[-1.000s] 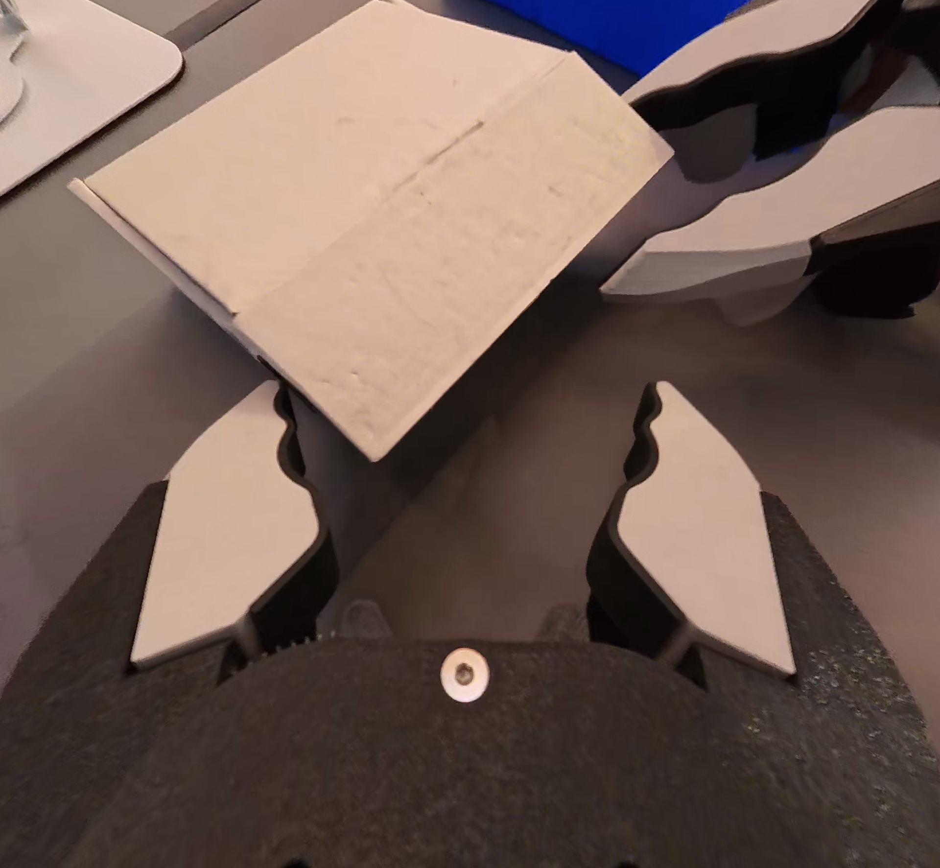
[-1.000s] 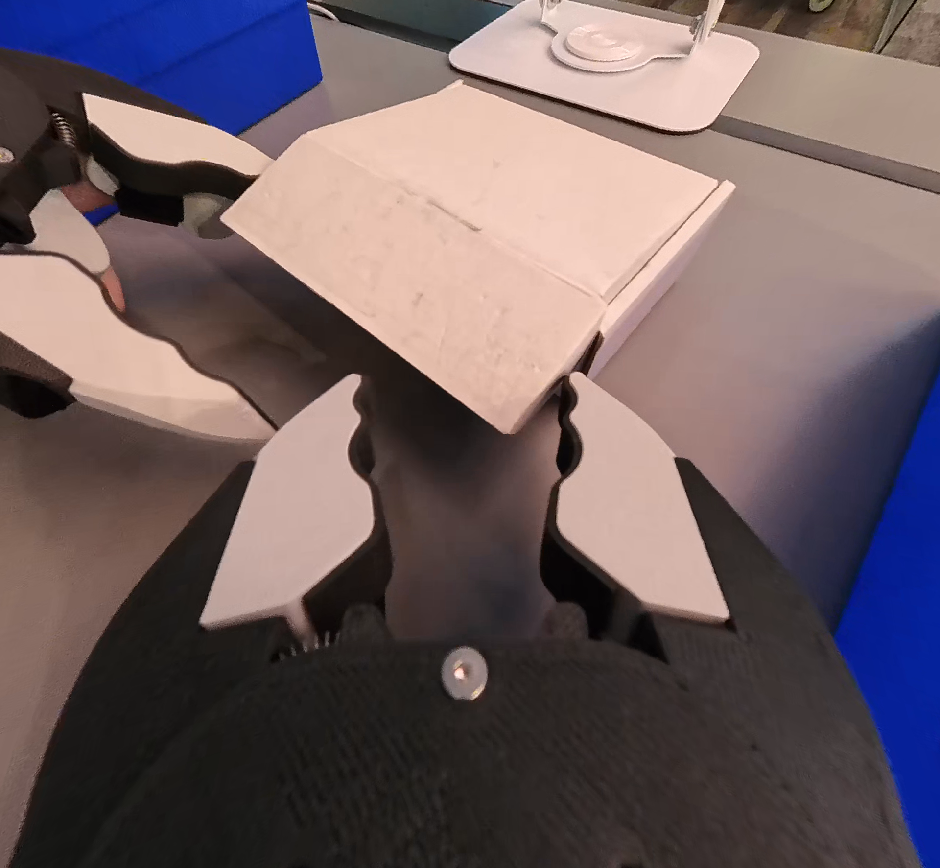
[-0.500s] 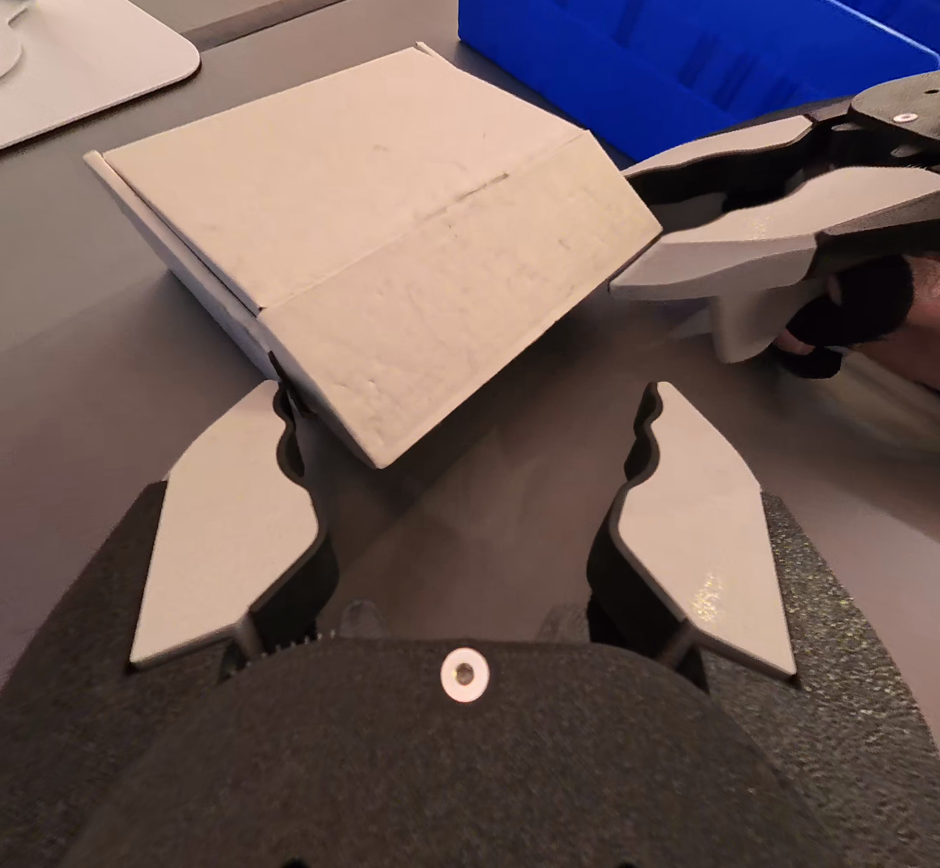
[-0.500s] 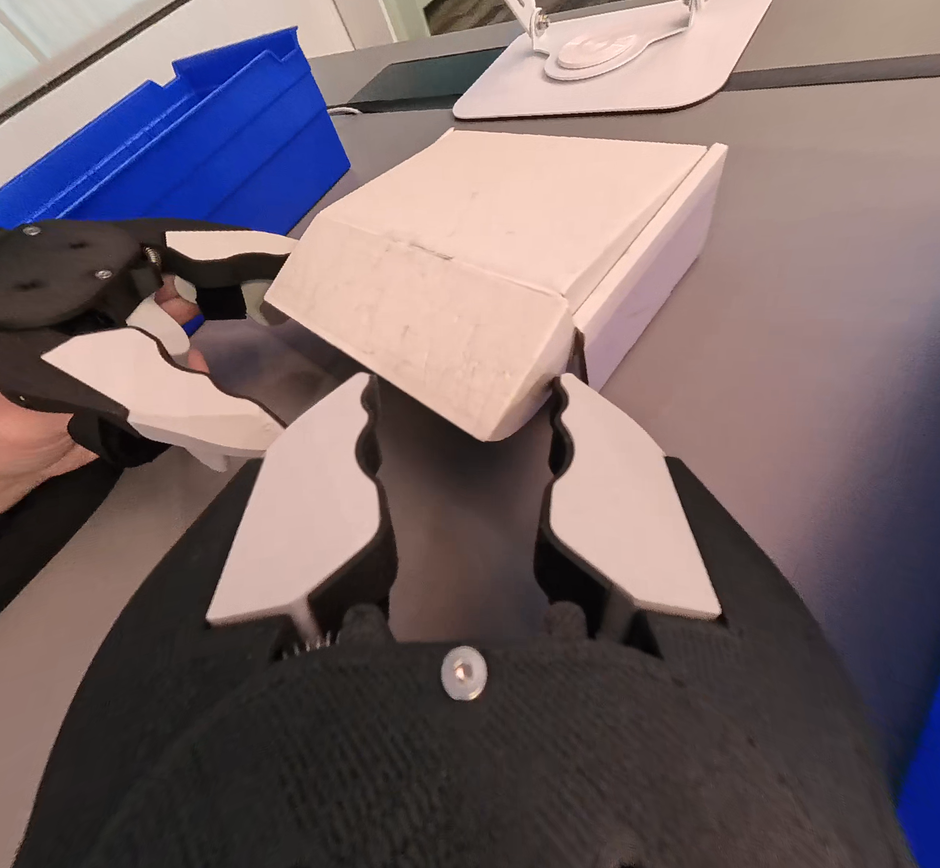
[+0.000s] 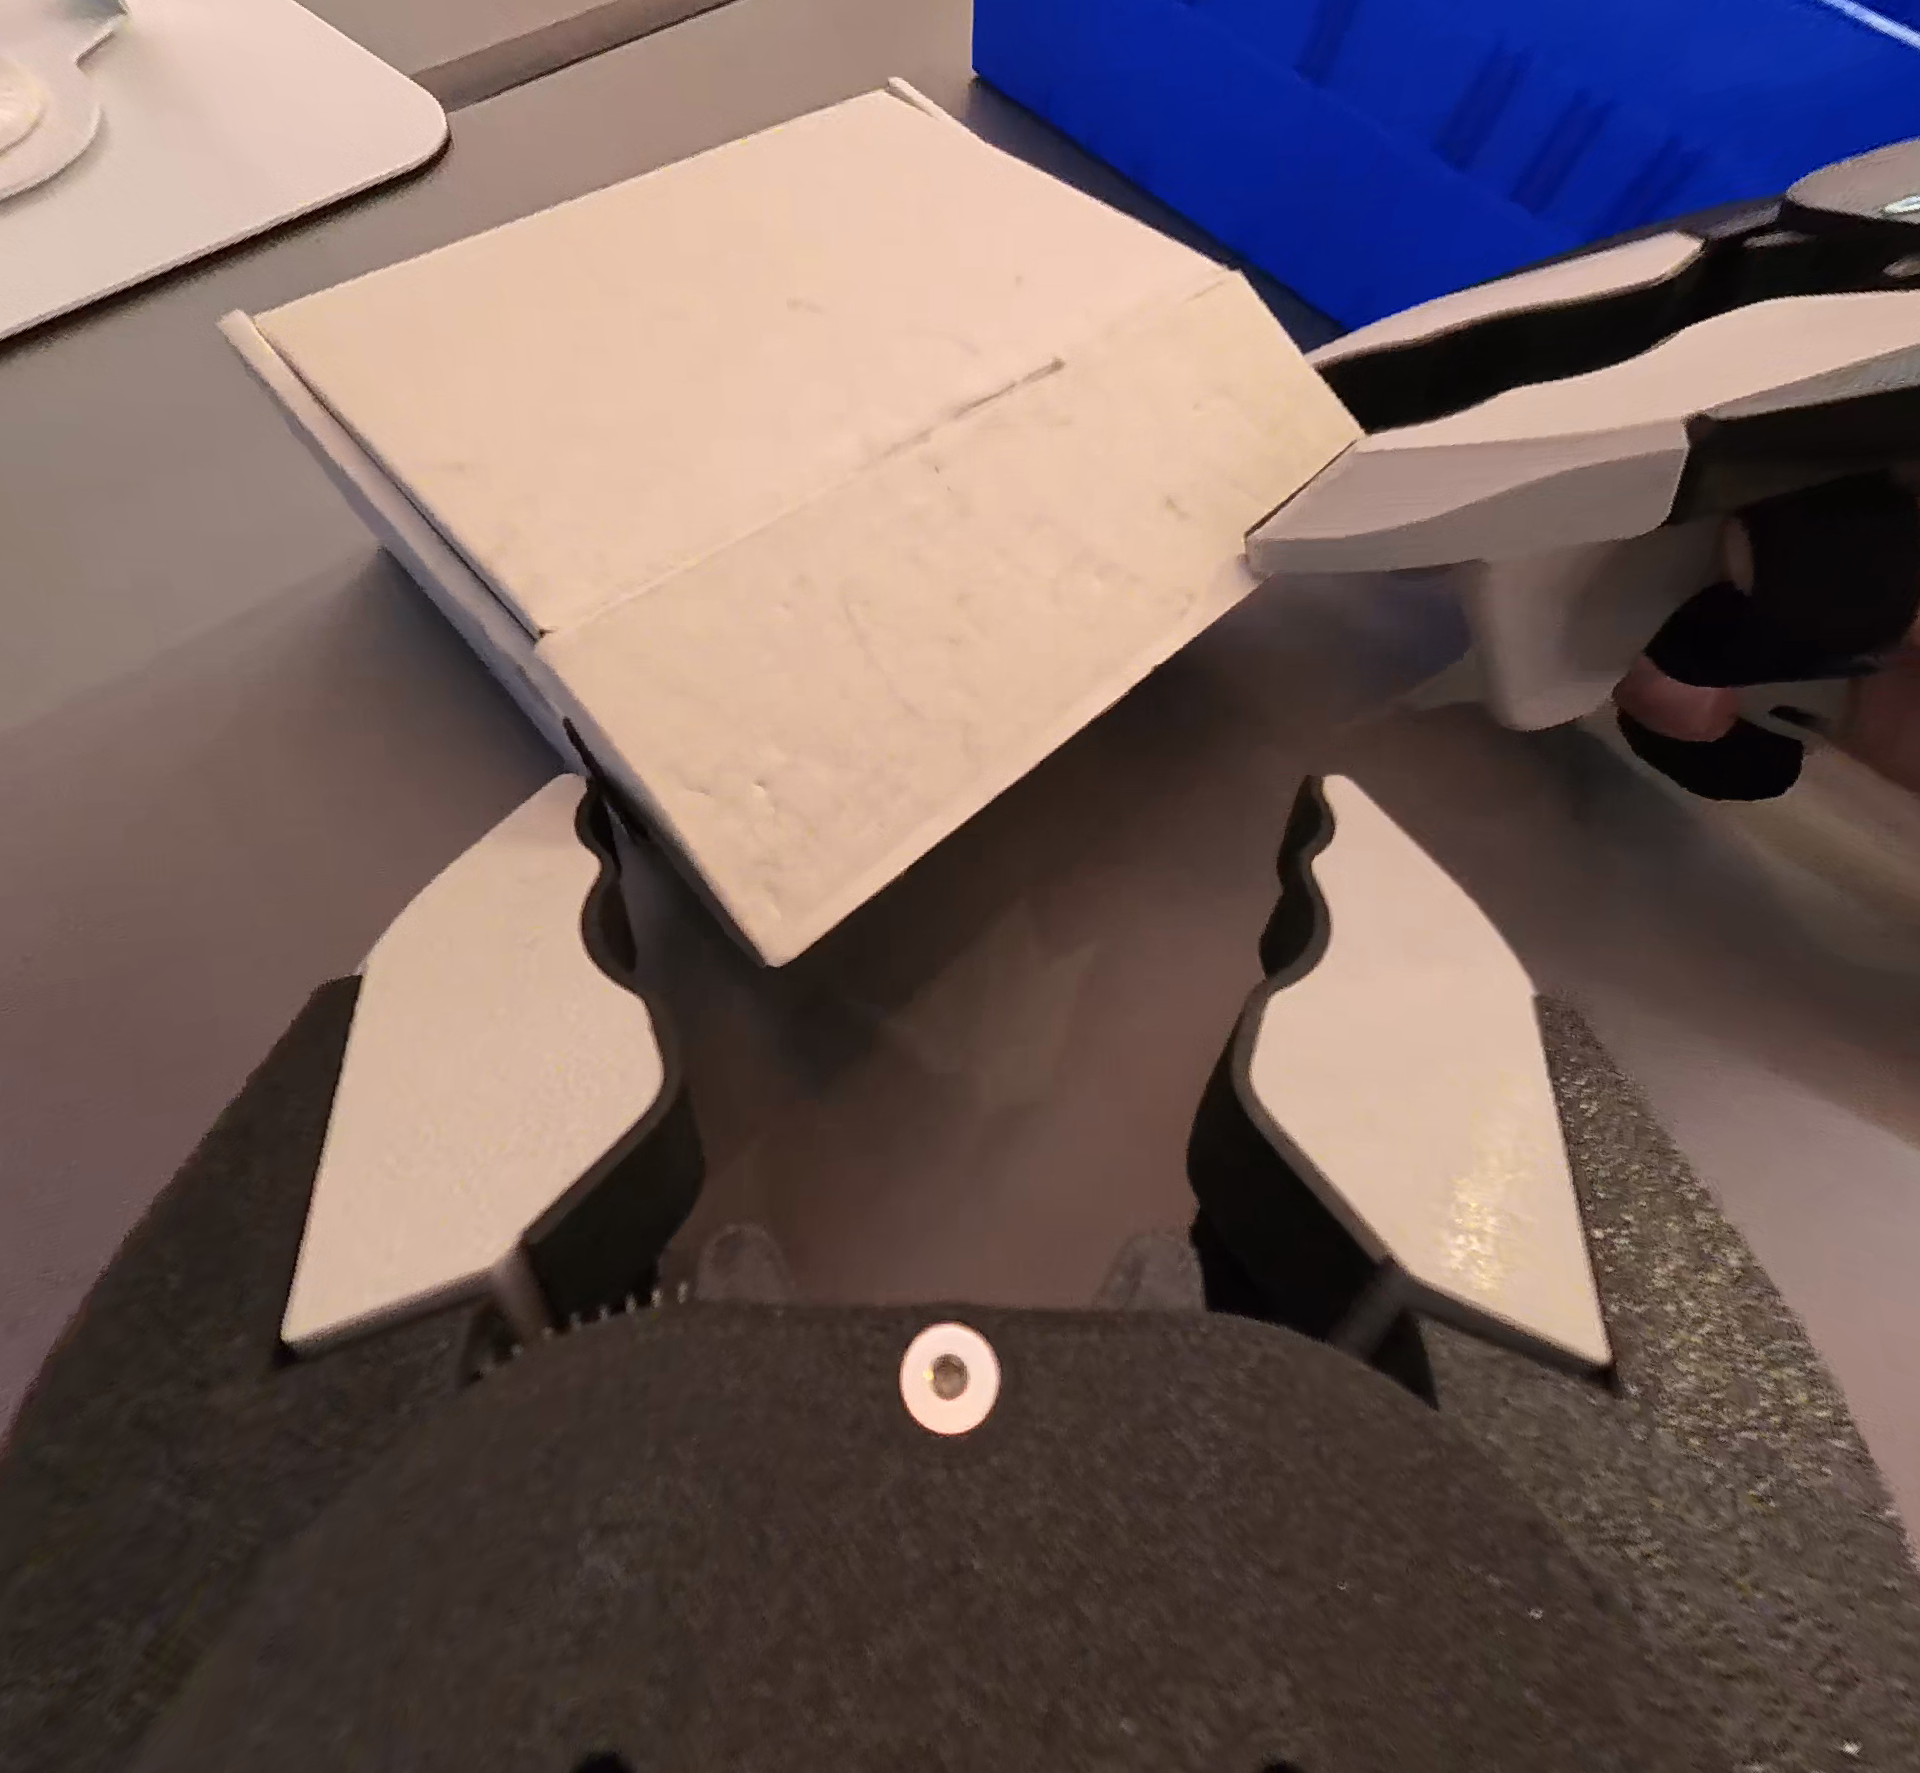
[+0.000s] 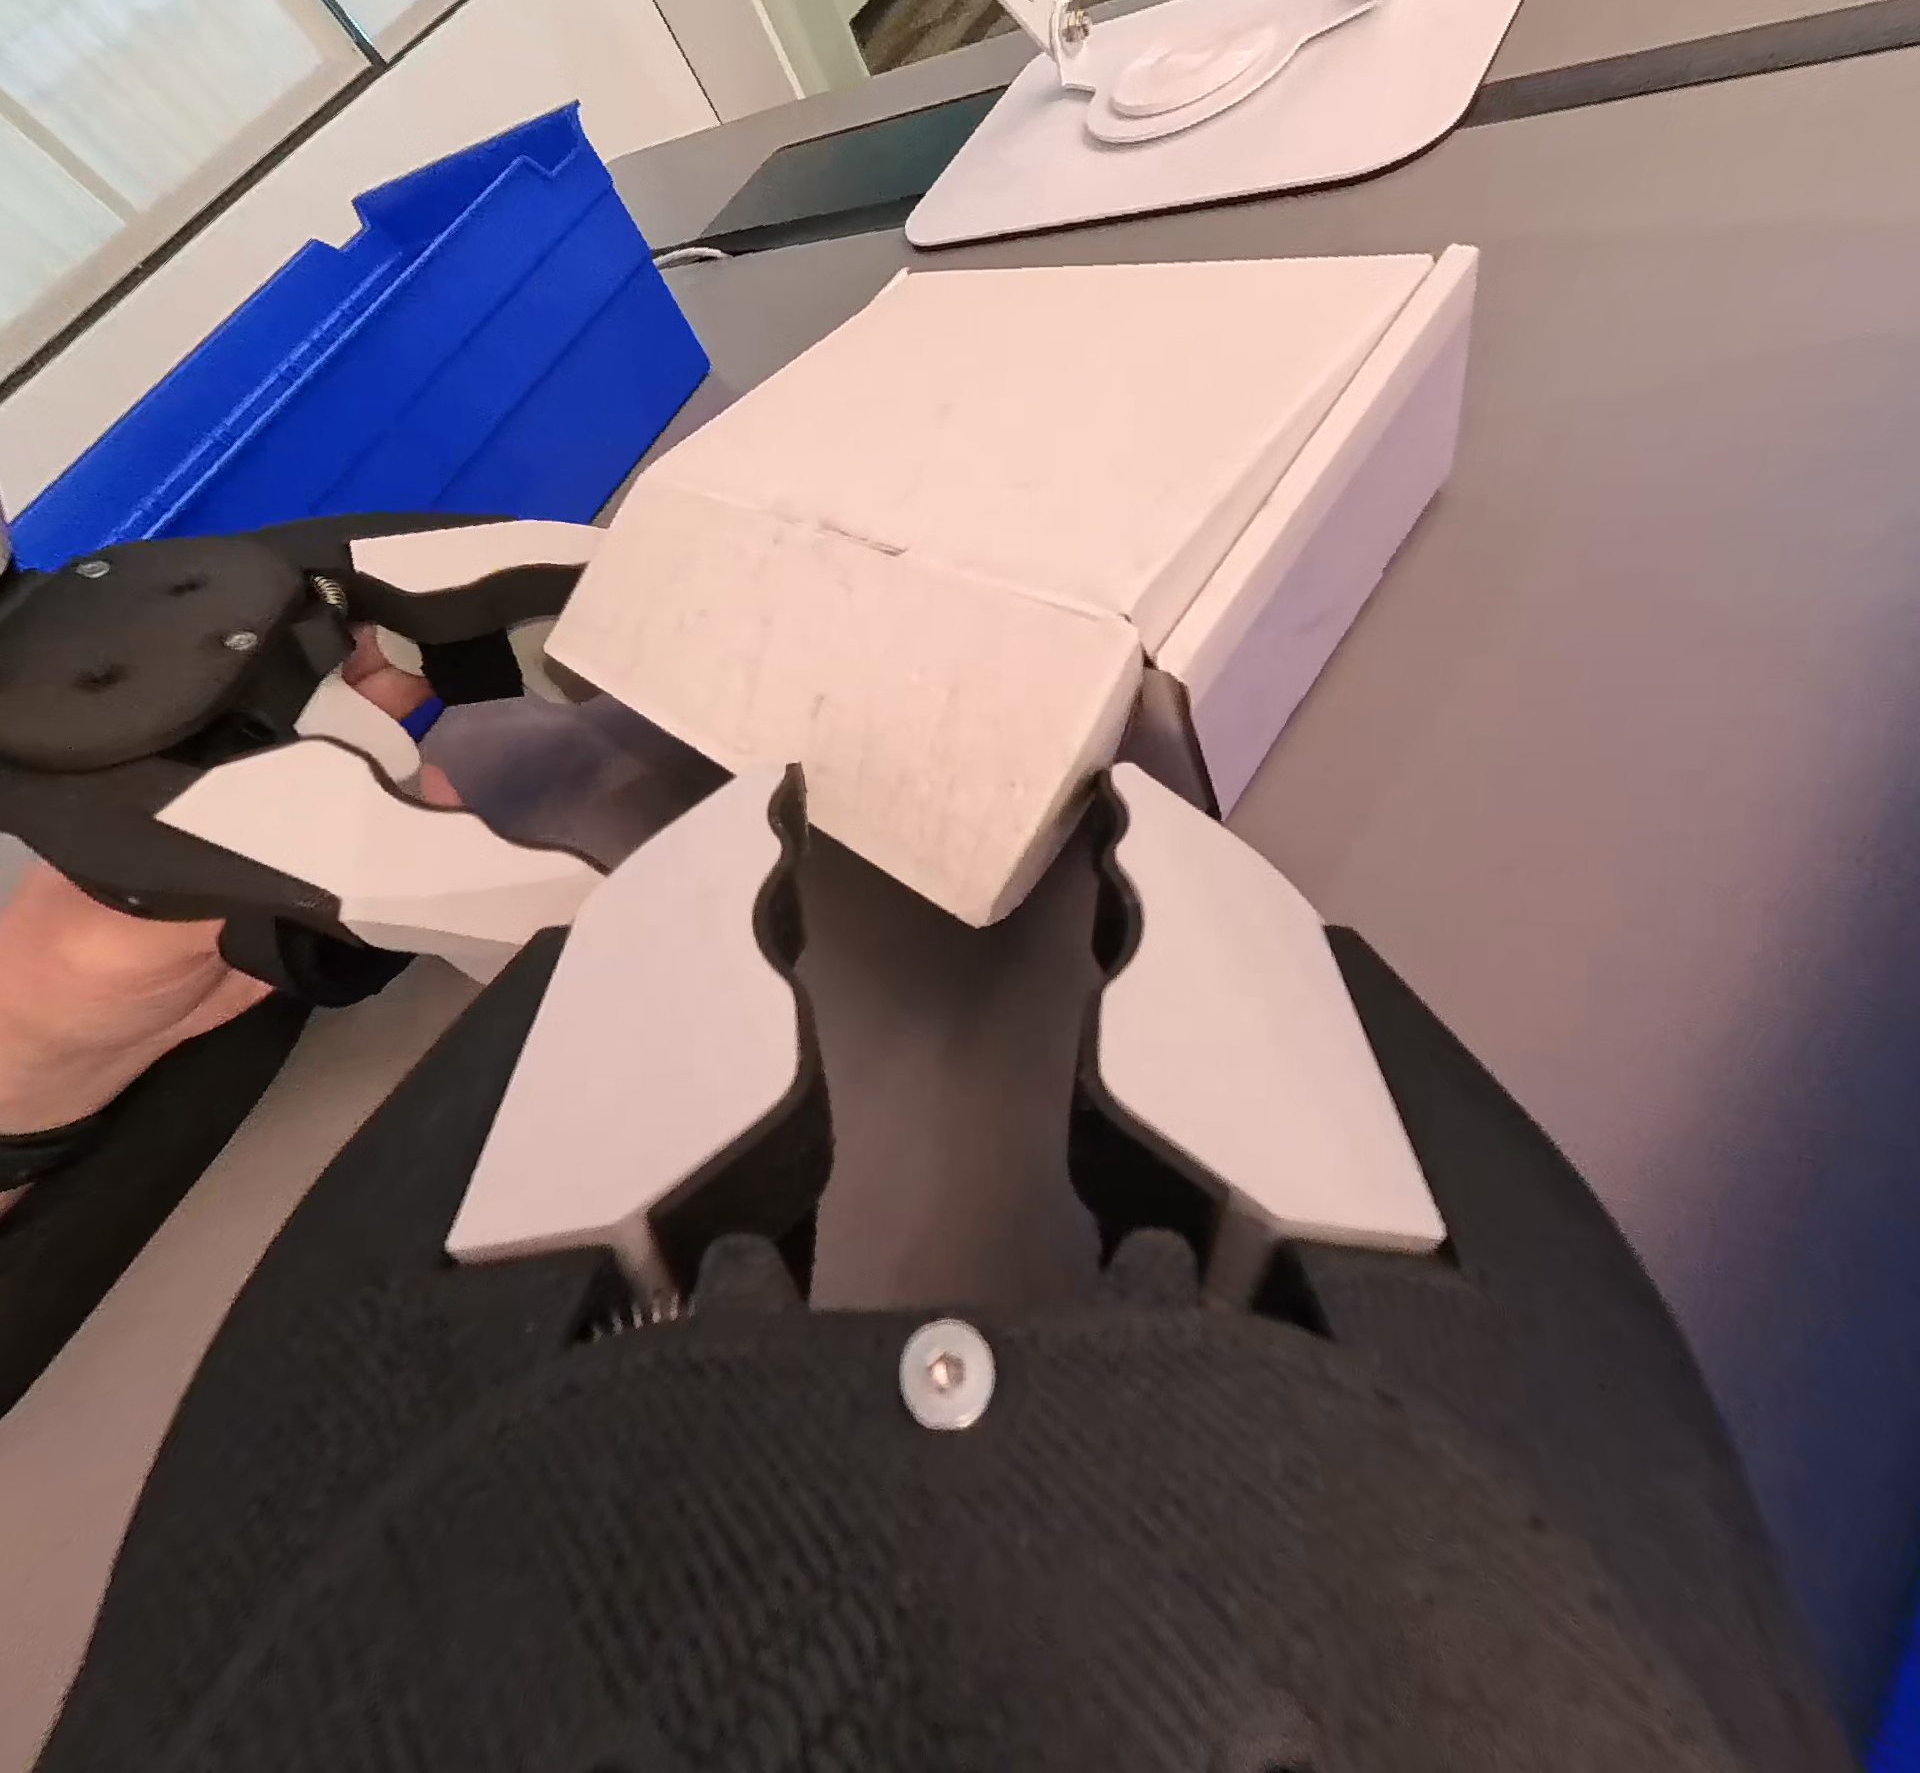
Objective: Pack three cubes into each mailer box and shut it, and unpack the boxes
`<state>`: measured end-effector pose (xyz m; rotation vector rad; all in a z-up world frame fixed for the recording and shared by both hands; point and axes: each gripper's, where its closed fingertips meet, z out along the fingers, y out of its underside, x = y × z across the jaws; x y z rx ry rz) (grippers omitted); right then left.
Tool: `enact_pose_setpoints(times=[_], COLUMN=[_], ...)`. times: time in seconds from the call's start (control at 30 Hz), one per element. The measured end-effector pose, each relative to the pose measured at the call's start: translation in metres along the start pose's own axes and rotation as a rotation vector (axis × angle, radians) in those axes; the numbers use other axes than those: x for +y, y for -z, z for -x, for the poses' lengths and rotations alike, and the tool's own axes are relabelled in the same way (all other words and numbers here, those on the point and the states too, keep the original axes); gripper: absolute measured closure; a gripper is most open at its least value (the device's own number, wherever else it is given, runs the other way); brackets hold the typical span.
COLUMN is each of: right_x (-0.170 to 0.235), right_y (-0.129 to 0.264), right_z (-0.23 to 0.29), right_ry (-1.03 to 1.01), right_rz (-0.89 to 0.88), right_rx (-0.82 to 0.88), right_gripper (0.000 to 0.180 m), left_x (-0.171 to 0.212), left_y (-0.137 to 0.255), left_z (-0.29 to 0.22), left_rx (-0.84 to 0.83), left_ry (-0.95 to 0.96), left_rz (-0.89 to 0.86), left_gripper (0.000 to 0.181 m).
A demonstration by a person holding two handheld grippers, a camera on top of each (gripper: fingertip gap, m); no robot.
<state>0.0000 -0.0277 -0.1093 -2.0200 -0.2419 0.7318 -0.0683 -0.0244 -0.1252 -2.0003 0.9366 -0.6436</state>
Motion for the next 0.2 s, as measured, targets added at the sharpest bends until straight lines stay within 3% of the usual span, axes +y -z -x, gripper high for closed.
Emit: enact_pose_setpoints(times=[0.03, 0.2], right_x=[-0.0005, -0.0028], right_y=[0.0004, 0.0047], right_z=[-0.0009, -0.0070], right_ry=[0.004, 0.005], right_rz=[-0.003, -0.015], right_rx=[0.004, 0.019], right_gripper=[0.126, 0.123], left_x=[0.0009, -0.0046], left_y=[0.0002, 0.0077], left_z=[0.0002, 0.0051], left_rx=[-0.005, -0.048], left_ry=[-0.010, -0.032], left_rz=[0.007, -0.029], left_gripper=[0.062, 0.084])
